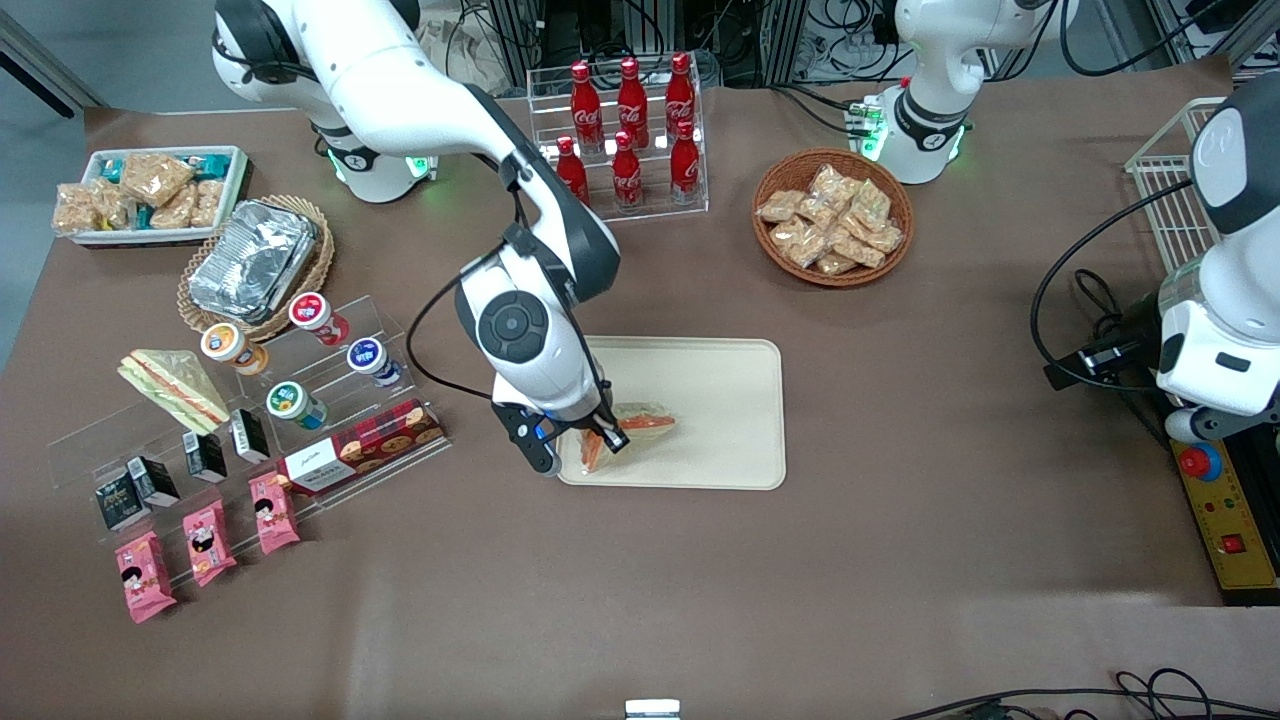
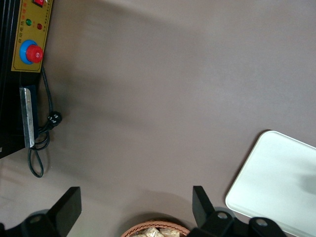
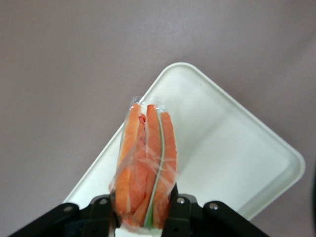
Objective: Place sandwich on tray
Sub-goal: 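Lower the sandwich onto the tray and open the right gripper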
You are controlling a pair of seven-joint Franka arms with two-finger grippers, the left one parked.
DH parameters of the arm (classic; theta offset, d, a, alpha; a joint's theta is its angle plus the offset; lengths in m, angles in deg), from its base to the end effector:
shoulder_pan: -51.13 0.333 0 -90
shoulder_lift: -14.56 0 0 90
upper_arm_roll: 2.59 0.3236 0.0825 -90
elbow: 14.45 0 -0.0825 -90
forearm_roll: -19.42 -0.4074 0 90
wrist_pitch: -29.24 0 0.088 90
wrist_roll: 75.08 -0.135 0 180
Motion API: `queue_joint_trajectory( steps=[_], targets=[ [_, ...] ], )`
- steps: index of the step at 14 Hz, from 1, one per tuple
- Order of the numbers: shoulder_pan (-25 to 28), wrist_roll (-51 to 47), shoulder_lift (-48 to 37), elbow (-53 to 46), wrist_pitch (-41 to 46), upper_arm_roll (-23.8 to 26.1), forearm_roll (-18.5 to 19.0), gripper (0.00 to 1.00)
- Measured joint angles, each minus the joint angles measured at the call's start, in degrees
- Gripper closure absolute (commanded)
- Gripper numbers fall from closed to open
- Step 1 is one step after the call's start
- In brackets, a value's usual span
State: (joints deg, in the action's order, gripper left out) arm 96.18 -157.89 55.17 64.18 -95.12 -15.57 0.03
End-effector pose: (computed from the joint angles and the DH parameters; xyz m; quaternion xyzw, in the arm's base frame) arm 0.6232 0.4544 0.2818 -0.8737 0.4779 0.0318 0.0852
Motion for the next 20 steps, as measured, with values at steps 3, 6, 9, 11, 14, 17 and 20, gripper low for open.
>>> queue_joint_trajectory(
  steps=[3, 6, 9, 11, 14, 17, 20],
  targets=[
    [0.21, -3.7, 2.87, 0.02, -2.76, 0.31, -0.36, 0.63],
    [0.69, -9.68, 4.98, 0.01, -5.66, 1.36, -0.52, 0.63],
    [0.94, -13.85, 5.62, 0.01, -6.78, 1.41, -0.69, 0.59],
    [0.94, -14.49, 5.61, -0.02, -6.82, 1.41, -1.0, 0.44],
    [0.94, -14.69, 5.62, -0.02, -6.82, 1.41, -1.07, 0.02],
    [0.91, -14.59, 5.65, -0.02, -6.82, 1.37, -1.07, 0.02],
    [0.13, -10.88, 5.29, -0.48, -6.59, 1.01, -1.07, 0.02]
  ],
)
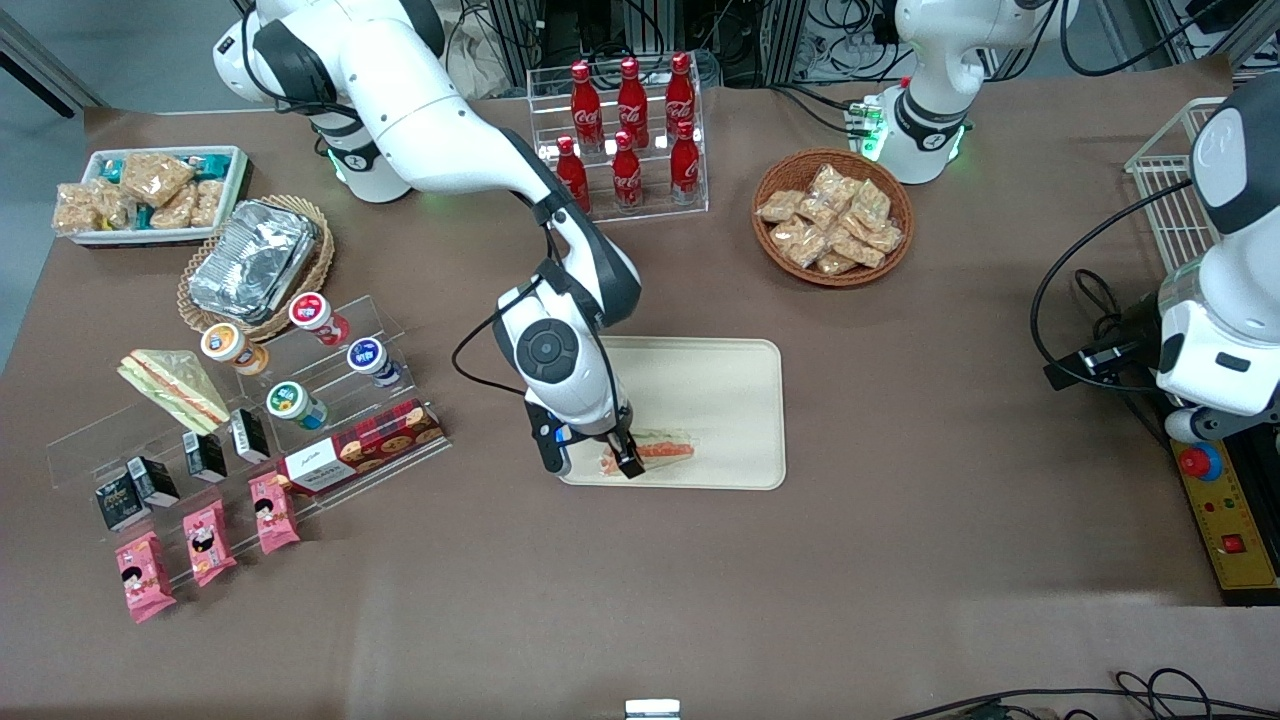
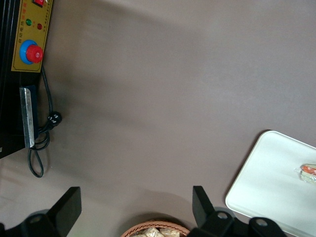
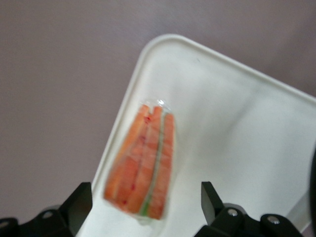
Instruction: Place sandwich on tray
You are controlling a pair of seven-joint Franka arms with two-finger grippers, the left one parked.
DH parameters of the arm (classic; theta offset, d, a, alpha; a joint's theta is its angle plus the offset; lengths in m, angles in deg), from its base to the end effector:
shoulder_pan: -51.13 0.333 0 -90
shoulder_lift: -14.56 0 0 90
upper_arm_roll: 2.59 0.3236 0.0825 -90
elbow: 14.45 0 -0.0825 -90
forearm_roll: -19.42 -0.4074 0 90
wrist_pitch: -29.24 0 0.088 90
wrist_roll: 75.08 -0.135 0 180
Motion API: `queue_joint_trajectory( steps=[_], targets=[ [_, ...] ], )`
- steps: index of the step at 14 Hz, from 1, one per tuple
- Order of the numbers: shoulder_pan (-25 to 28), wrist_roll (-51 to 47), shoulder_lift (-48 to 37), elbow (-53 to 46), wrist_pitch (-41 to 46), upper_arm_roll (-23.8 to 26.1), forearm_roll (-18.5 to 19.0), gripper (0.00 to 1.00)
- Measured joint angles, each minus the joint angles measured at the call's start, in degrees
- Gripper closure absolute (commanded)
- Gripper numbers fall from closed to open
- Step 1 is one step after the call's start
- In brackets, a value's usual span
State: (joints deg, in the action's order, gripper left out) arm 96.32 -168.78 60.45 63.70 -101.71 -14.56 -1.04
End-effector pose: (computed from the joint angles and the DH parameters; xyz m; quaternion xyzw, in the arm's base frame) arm 0.6249 0.4667 0.2256 -0.8216 0.5614 0.0312 0.0943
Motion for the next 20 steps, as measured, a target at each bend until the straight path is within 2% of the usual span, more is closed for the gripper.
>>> queue_joint_trajectory(
  steps=[3, 5, 11, 15, 20],
  targets=[
    [-1.38, 9.4, -1.72, -0.79, 5.05, -0.75, 0.0, 0.02],
    [-2.67, 19.47, -4.05, -1.18, 10.33, -2.38, 0.0, 0.02],
    [-13.81, 53.0, -14.69, -1.88, 28.77, -4.68, 0.21, 0.02],
    [-18.29, 72.13, -21.39, -1.92, 36.98, -8.26, 5.04, 0.02],
    [-27.06, 93.82, -25.49, -1.51, 42.35, -10.64, 8.02, 0.02]
  ],
)
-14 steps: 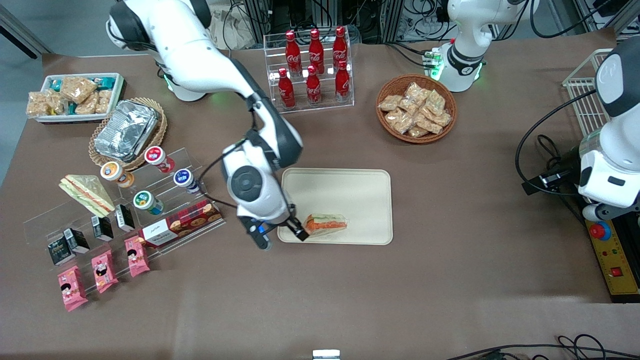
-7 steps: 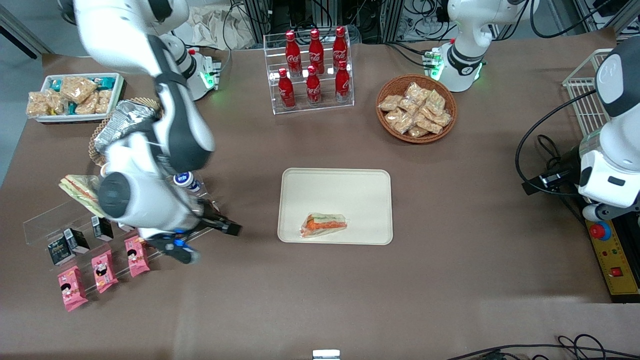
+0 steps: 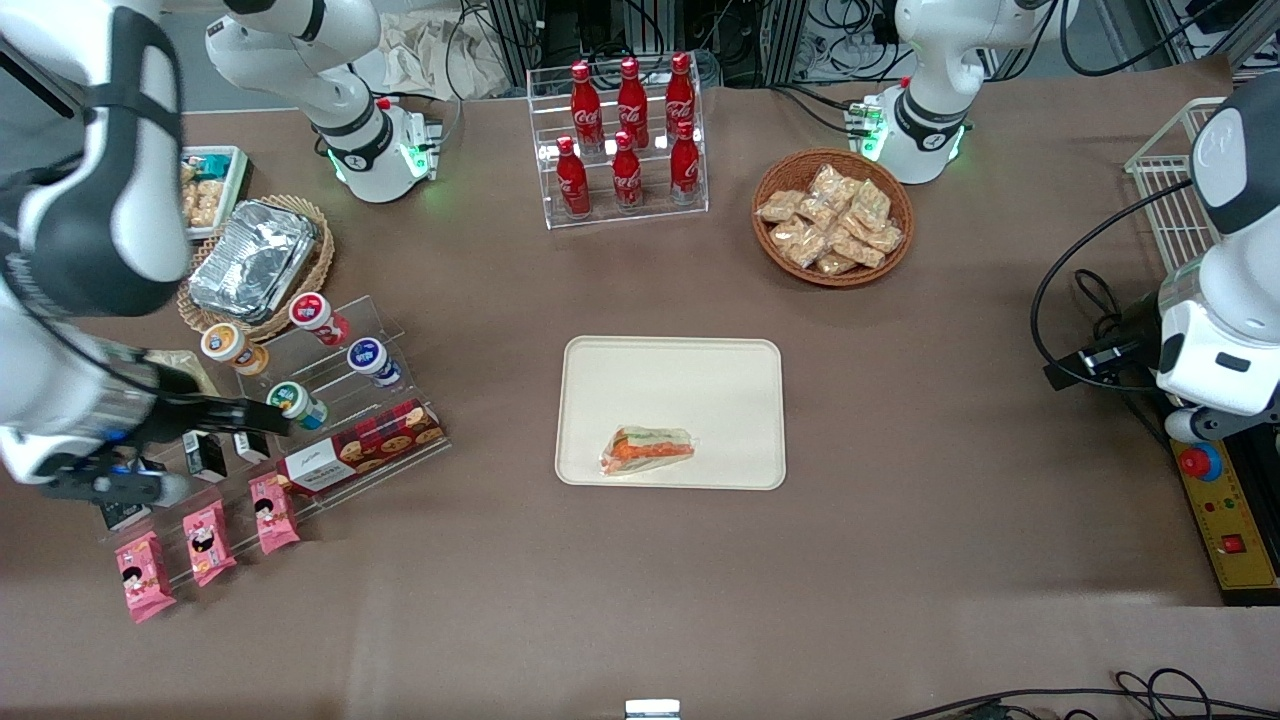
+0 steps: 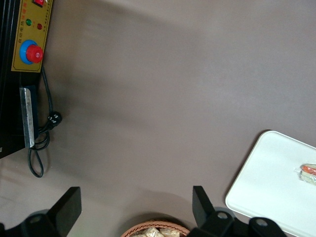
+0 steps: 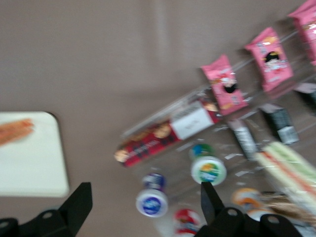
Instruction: Place sandwich on tray
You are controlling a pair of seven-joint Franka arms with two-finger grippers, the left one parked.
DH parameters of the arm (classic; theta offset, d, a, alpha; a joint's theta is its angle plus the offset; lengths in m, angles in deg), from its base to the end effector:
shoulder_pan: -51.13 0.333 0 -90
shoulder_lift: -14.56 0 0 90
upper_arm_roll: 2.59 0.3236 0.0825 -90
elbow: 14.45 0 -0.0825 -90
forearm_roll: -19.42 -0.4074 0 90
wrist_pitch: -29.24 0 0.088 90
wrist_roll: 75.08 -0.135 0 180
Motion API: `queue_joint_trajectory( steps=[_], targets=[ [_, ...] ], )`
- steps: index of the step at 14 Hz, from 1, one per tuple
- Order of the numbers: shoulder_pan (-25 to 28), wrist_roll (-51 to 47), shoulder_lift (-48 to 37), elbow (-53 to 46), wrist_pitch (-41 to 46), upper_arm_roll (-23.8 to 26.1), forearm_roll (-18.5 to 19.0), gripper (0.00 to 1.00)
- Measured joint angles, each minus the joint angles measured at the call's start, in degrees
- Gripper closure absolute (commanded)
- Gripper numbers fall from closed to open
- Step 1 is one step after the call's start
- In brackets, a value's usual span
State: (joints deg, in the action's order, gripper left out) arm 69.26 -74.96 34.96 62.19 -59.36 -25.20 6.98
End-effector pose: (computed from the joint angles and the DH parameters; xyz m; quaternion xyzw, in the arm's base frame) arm 0.6698 0.0161 0.5076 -0.9967 0.0348 0.0590 0.0431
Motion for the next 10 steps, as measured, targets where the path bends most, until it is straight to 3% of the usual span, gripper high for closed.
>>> queue_joint_trajectory(
  steps=[6, 10],
  targets=[
    [-2.32, 13.39, -2.28, 2.83, 0.78, -4.32, 1.79, 0.02],
    [-1.84, 14.99, -3.84, 5.01, 0.73, -5.29, 1.79, 0.02]
  ],
)
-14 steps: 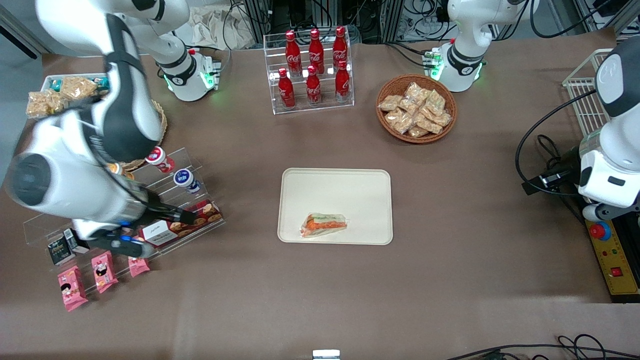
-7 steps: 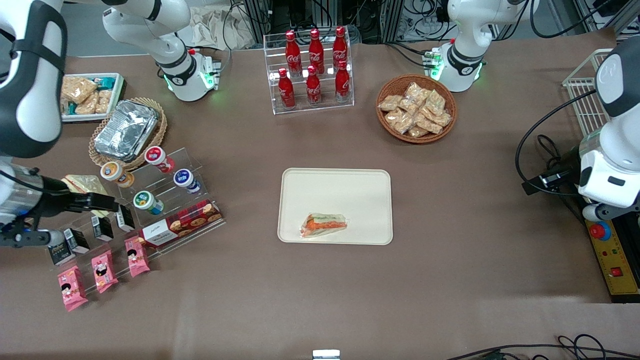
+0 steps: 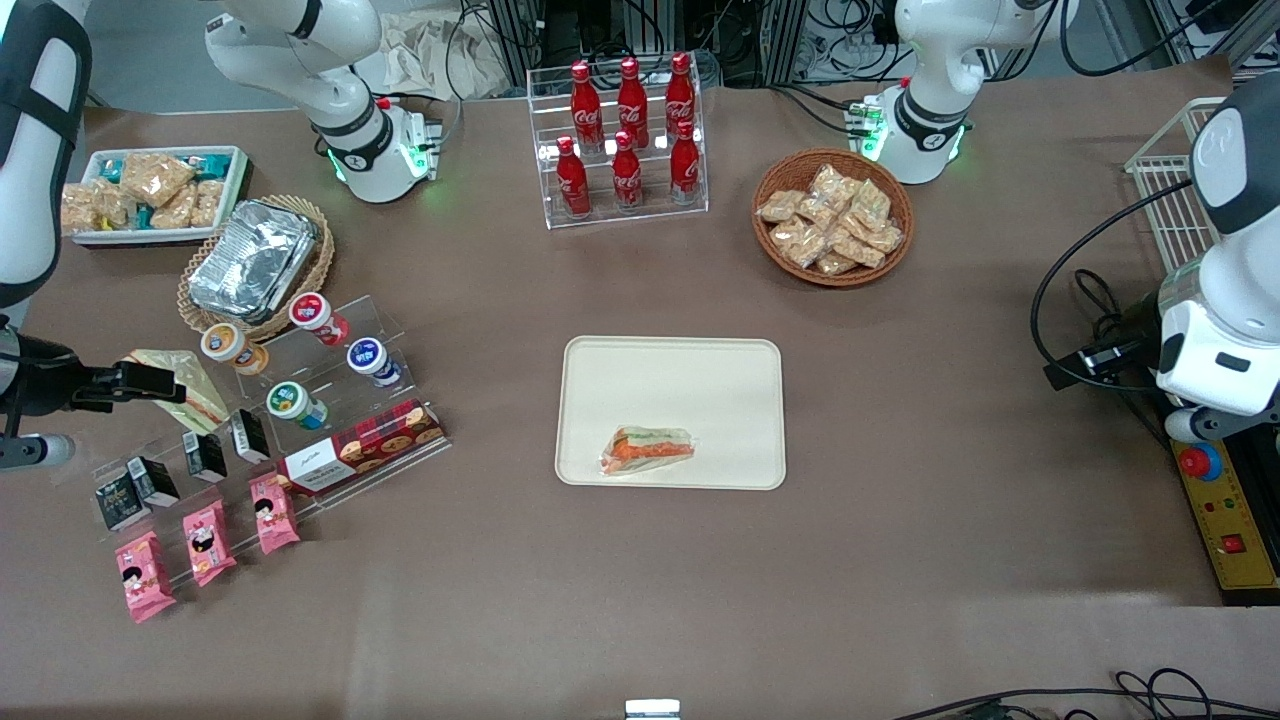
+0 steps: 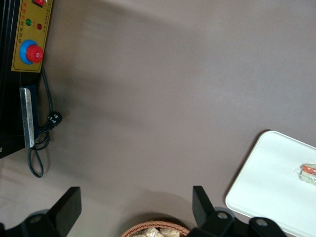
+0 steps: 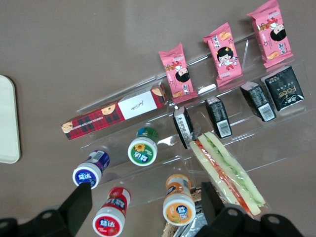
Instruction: Place sandwich on tray
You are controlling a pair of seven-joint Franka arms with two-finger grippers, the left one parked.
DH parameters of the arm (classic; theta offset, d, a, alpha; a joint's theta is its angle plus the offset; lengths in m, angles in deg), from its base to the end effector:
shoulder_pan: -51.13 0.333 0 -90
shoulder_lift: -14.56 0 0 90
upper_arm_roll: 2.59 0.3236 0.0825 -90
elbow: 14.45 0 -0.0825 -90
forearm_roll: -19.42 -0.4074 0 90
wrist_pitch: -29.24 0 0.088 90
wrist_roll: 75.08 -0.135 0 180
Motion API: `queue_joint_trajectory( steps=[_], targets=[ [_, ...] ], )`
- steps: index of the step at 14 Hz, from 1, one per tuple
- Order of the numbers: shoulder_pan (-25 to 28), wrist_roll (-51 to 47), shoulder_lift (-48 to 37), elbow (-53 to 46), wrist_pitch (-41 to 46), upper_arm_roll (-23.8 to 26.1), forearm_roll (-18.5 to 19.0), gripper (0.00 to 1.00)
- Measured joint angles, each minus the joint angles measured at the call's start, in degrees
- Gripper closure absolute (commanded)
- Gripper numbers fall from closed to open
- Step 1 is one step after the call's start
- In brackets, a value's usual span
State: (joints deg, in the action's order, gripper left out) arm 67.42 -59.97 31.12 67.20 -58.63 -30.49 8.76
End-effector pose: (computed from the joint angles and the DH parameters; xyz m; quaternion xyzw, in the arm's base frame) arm 0.6416 -0.0695 0.5126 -0.9965 -0.0307 0.0657 0.0419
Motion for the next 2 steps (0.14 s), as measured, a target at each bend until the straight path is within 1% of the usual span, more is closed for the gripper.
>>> queue_joint_trajectory(
  steps=[2],
  targets=[
    [0.37, -0.22, -0.27, 0.02, -0.03, 0.07, 0.0, 0.02]
  ],
)
